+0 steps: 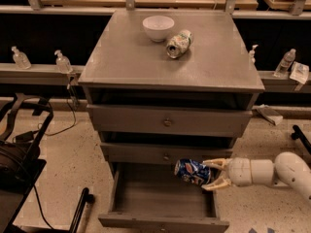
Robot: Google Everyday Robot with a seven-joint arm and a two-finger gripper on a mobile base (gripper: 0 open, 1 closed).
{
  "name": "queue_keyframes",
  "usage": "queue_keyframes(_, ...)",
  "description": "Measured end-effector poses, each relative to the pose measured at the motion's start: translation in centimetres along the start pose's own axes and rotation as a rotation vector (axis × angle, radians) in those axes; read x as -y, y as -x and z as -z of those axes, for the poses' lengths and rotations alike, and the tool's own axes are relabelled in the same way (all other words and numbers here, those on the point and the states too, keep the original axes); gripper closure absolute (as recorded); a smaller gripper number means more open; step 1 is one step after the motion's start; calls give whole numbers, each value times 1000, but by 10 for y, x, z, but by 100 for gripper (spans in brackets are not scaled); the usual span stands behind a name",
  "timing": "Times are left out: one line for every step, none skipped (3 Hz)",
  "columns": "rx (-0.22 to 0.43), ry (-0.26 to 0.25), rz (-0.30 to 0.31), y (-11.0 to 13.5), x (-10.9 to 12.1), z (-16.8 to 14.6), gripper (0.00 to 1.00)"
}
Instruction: Pick pepsi can from bottom drawer and place on counter
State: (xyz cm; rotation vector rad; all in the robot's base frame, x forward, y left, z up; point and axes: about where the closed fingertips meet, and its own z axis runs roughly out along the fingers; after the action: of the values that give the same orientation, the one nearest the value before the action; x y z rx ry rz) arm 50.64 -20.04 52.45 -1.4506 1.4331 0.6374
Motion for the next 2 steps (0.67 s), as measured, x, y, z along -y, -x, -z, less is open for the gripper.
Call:
queue_keyframes(-33, 17, 37, 38, 13, 17, 100)
queue_keyframes(-80, 3, 58, 62, 20, 29, 100)
